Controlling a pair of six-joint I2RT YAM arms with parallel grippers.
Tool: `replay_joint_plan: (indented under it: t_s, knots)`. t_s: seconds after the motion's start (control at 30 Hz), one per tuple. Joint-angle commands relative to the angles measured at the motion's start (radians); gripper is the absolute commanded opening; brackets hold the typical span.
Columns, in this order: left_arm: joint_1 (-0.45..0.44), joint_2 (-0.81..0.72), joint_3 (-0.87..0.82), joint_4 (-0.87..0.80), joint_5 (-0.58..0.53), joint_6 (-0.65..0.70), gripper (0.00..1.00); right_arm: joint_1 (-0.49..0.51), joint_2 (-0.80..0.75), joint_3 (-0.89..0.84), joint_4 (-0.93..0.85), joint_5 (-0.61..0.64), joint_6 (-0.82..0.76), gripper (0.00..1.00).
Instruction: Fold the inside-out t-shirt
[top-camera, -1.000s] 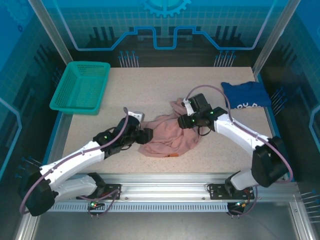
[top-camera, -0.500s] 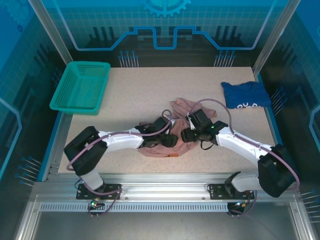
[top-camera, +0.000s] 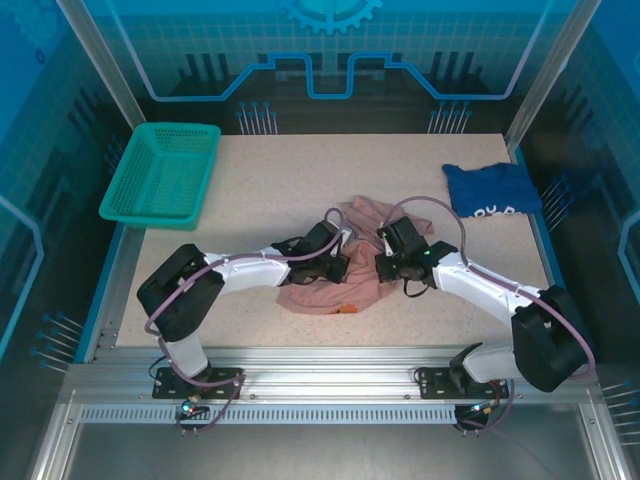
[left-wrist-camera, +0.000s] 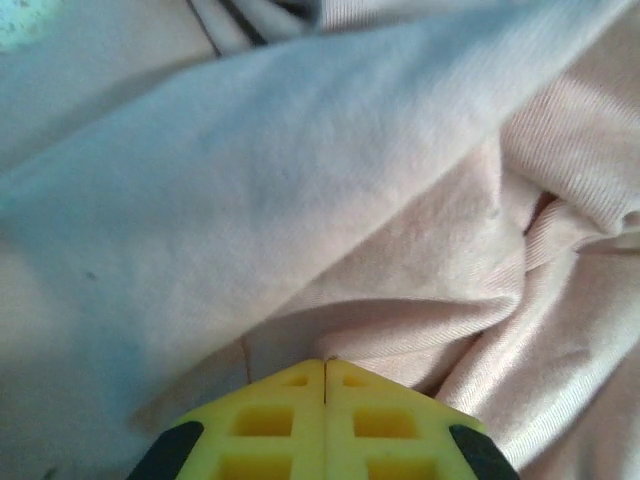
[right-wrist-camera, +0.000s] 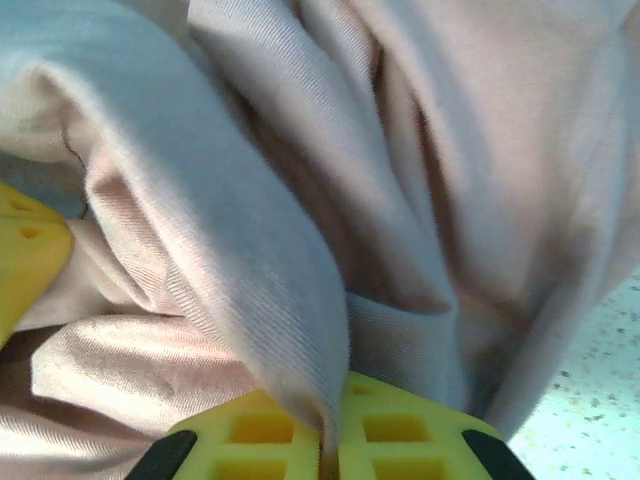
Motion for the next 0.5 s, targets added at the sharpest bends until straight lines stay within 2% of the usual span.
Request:
replay_joint_plan:
  t_s: [0.0,0.23,0.37,0.47]
  knots:
    - [0.02,-0.107,-0.033,0.036,0.076,-0.023,0.01,-0.029,-0.063,0.027,-0.044,0.006,-0.057,0.05]
    - [0.085,-0.357,-0.108,0.065,0.204,-0.089,0.0,-0.082,-0.174,0.074,-0.123,-0.103,-0.161,0.02]
    - [0.103,-0.484,-0.162,0.071,0.273,-0.115,0.0,-0.093,-0.19,0.084,-0.16,-0.156,-0.17,0.05]
    - [0.104,-0.529,-0.198,0.088,0.339,-0.131,0.0,-0.093,-0.153,0.088,-0.154,-0.186,-0.141,0.1]
